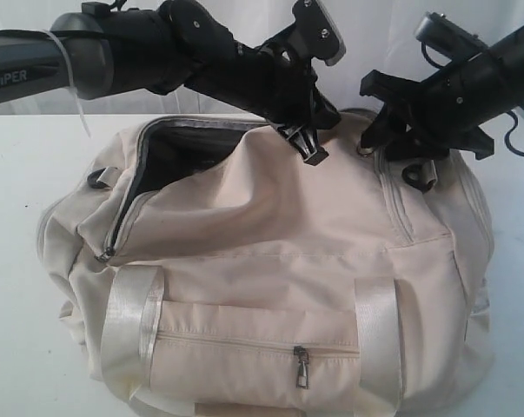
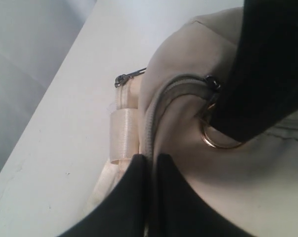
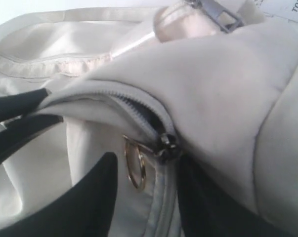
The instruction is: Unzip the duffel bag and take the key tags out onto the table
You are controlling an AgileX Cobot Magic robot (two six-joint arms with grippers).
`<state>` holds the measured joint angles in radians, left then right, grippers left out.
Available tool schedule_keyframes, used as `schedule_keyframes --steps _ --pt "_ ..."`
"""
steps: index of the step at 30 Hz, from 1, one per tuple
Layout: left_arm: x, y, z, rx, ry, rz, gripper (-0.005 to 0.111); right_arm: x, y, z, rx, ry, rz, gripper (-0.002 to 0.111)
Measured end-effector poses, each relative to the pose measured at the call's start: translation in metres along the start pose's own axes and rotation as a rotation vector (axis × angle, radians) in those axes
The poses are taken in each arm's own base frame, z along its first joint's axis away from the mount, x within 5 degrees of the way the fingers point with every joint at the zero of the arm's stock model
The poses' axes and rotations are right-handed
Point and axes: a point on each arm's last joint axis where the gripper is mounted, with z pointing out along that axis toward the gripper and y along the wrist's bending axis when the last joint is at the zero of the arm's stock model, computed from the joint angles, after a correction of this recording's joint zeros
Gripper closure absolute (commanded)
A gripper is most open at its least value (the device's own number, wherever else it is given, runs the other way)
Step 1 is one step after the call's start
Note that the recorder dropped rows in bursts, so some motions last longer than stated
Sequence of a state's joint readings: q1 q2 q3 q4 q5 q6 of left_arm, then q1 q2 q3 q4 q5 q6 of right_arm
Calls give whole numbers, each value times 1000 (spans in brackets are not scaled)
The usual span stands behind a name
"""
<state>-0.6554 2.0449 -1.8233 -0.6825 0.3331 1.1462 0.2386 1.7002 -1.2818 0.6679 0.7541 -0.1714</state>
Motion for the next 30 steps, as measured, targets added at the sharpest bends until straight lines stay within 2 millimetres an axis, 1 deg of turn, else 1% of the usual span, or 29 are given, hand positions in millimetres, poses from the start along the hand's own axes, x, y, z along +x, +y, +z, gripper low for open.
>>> schedule_keyframes --steps 7,9,10,12,14,18,19,21,24,30 --pt "0 0 0 0 0 -4 107 -2 2 1 -18 -19 21 71" --pt "0 0 0 0 1 -3 107 -1 4 1 -31 -10 30 77" --pt "0 0 0 0 1 -3 107 -1 4 1 -33 -9 30 84" --pt "0 0 0 -1 2 -1 107 -1 4 1 -35 -9 32 90" --pt "0 0 0 1 2 -1 107 -1 4 1 -35 -9 32 94" --pt "0 0 0 5 3 -1 107 0 4 1 -37 -5 33 107" --pt "0 0 0 5 3 -1 107 0 4 1 -37 -3 33 108" --pt "0 -1 0 6 3 -2 107 1 4 1 -29 6 20 108" --pt "0 -1 0 7 3 -4 107 3 8 -9 -19 8 -18 108" --pt "0 -1 0 6 5 0 107 8 14 -18 -32 34 -38 108"
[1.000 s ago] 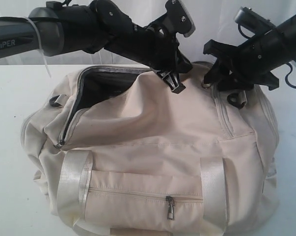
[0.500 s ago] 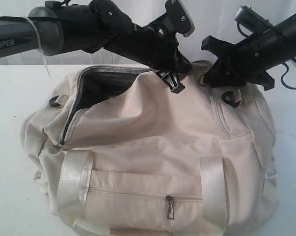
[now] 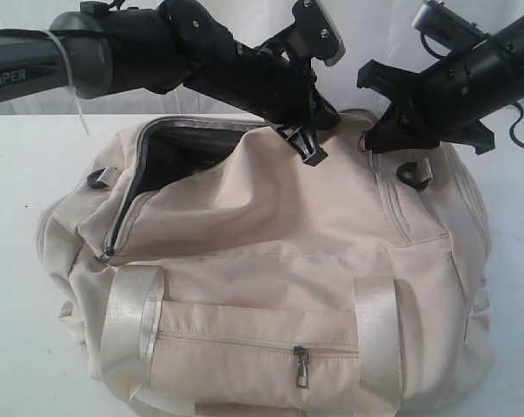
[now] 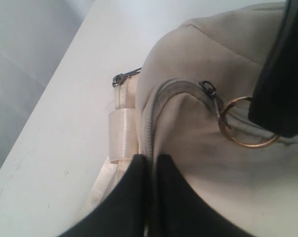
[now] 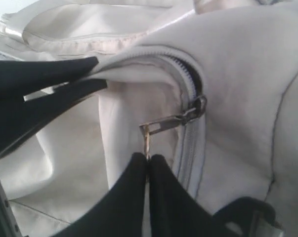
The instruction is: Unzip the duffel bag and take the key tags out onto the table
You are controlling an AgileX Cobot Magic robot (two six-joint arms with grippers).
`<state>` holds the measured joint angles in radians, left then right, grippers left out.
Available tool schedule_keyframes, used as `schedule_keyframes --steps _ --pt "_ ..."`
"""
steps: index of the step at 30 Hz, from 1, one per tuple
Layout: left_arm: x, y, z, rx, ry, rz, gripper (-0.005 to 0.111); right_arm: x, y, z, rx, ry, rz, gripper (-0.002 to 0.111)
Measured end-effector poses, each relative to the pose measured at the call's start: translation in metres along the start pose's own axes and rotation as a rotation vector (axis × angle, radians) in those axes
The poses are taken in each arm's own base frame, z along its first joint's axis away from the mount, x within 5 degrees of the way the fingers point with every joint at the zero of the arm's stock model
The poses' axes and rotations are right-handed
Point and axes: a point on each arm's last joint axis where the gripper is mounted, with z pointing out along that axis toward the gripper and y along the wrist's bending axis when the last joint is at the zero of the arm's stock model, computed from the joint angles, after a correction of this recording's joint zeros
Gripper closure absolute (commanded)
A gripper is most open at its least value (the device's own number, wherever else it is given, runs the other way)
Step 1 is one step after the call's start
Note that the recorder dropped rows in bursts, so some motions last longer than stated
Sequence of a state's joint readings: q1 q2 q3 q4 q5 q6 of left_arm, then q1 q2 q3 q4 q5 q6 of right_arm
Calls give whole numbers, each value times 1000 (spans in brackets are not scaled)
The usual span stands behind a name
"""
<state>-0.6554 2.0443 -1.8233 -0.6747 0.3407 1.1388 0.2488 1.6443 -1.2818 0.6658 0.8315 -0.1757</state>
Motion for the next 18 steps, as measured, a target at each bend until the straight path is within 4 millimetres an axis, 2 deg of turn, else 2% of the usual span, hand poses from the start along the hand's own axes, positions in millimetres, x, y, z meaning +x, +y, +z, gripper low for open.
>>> schedule_keyframes --steps 18 --pt "4 9 -2 -55 18 -34 107 15 1 -6 13 125 -36 108"
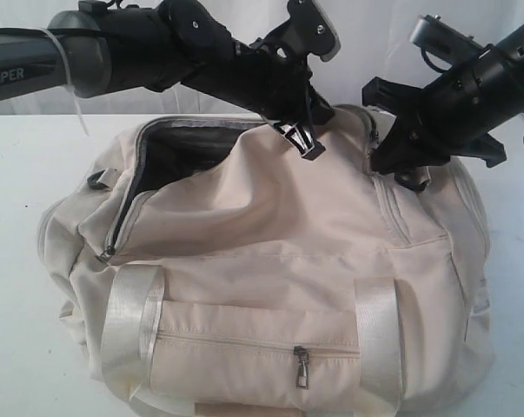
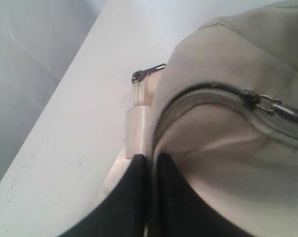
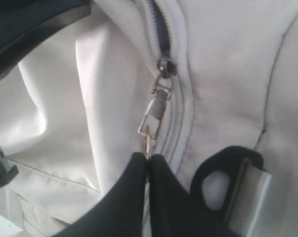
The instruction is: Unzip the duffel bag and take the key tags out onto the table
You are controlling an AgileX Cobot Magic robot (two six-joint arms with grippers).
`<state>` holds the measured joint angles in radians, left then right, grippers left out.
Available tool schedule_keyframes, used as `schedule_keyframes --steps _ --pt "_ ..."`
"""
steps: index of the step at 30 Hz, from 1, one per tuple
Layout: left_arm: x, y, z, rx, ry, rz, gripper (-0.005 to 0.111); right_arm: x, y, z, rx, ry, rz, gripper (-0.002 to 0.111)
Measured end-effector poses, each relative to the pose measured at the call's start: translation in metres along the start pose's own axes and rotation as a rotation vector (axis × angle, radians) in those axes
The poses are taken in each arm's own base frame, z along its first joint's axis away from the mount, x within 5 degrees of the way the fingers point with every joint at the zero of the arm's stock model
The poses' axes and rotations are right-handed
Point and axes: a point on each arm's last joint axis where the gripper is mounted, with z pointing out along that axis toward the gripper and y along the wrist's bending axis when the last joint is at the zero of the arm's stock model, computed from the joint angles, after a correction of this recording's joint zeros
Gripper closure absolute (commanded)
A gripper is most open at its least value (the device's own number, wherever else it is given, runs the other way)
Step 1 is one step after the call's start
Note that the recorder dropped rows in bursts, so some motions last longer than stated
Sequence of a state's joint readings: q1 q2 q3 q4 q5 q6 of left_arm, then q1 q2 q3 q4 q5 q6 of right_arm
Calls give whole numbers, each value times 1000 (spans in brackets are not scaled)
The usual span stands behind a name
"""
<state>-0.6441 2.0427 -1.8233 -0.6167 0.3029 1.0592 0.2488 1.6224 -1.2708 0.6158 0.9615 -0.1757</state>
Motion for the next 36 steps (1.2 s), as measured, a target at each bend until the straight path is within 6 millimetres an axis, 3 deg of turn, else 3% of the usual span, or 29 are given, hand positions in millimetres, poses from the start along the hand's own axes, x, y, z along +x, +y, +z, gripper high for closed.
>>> schedule_keyframes --steps 15,25,31,36 --pt "8 8 -3 7 20 -51 107 45 6 -26 -13 39 -34 108" --pt "8 8 -3 7 20 -51 107 97 11 -51 -30 47 -55 108" --pt "9 8 -3 10 22 -51 107 135 3 -54 -11 79 -62 108" --pt "9 6 -3 36 31 -64 107 151 -5 -53 33 93 -82 108"
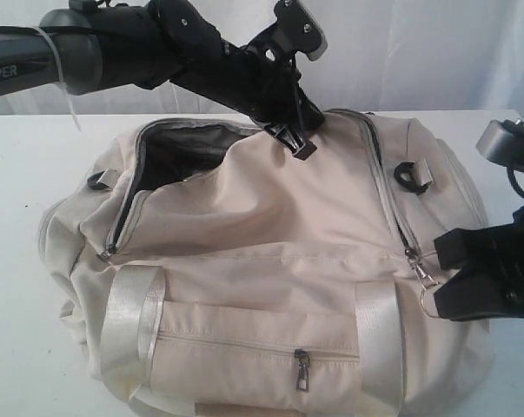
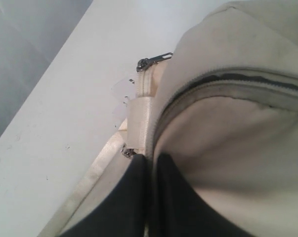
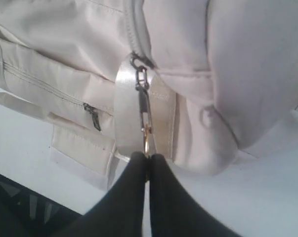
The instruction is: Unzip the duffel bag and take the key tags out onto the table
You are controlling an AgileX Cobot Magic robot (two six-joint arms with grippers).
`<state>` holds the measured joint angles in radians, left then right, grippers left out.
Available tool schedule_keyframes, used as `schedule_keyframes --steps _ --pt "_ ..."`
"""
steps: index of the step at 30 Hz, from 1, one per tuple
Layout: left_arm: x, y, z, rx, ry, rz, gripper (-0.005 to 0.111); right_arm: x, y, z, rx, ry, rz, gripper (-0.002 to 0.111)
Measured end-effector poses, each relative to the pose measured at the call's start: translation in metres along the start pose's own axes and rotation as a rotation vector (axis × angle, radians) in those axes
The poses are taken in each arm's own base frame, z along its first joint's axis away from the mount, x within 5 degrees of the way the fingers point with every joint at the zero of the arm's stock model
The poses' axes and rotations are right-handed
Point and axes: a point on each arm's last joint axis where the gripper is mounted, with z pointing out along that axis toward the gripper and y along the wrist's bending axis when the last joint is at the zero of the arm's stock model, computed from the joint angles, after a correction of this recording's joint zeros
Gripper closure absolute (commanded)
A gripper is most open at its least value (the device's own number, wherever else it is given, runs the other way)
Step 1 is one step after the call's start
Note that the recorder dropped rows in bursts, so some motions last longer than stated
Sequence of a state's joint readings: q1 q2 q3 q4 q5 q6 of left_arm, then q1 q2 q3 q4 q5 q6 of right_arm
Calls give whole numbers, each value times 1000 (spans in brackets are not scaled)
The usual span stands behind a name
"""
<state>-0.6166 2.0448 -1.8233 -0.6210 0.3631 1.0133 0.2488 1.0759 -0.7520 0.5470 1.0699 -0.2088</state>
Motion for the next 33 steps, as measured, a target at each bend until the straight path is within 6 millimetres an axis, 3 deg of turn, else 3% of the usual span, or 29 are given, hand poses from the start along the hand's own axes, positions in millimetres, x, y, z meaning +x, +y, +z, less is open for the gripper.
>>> schedule_keyframes --steps 4,6,11,13,18,24,28,33 --pt "1 -2 0 25 12 -8 102 1 -1 1 8 -1 -10 104" --pt "0 -3 -2 39 15 -6 92 1 -1 1 9 1 -24 95" --pt "-3 -4 -13 74 29 10 51 3 0 0 -5 19 -56 62" --pt "-7 -5 -21 91 30 20 45 2 2 -2 -11 13 -67 55" --pt "-18 -12 -52 153 99 50 49 -10 15 -25 -20 -81 -115 52" --pt "-13 -20 -86 211 314 55 51 -24 30 -59 16 -218 -206 52" --pt "-5 -18 -84 193 390 32 51 -24 31 -63 36 -229 -221 52" --pt "5 -12 -63 148 393 19 47 -23 29 -63 48 -216 -222 53"
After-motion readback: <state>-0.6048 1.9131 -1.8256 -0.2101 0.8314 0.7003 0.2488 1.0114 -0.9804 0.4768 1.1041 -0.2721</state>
